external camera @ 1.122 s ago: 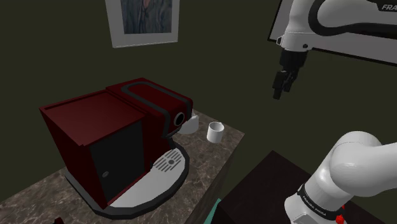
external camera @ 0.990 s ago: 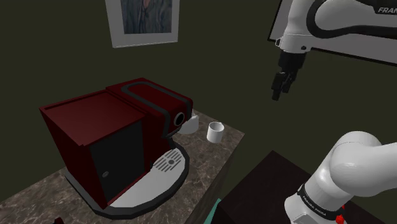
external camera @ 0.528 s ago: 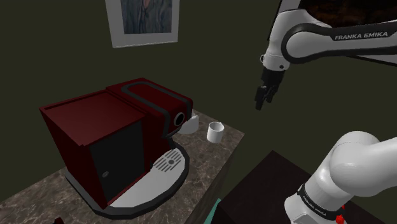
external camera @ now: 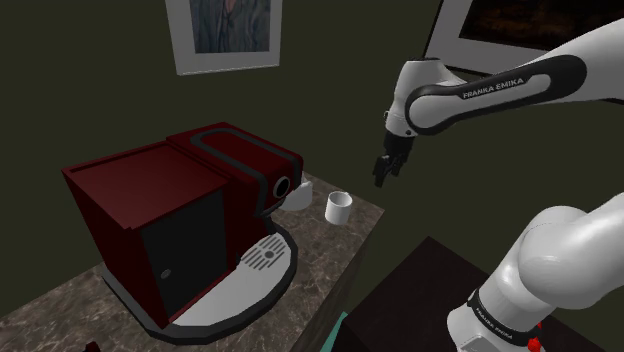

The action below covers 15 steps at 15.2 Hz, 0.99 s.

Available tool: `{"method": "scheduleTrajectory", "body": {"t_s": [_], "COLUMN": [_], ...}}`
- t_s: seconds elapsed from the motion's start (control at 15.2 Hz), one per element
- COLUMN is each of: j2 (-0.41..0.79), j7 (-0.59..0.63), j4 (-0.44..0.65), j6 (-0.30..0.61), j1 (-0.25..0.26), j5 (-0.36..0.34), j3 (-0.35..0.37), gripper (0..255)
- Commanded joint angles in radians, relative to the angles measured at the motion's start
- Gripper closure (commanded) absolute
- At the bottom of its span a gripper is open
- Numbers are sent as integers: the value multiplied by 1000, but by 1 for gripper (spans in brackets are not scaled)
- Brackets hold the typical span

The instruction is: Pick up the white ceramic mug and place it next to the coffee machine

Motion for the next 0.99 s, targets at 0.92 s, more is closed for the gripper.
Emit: {"method": "scheduleTrajectory", "body": {"t_s": [0.92], "j2": [648], "j7": [-92], "j4": [196], "j6": [548], "j1": [12], "j5": [116], "j3": [-22], "gripper": [0]}}
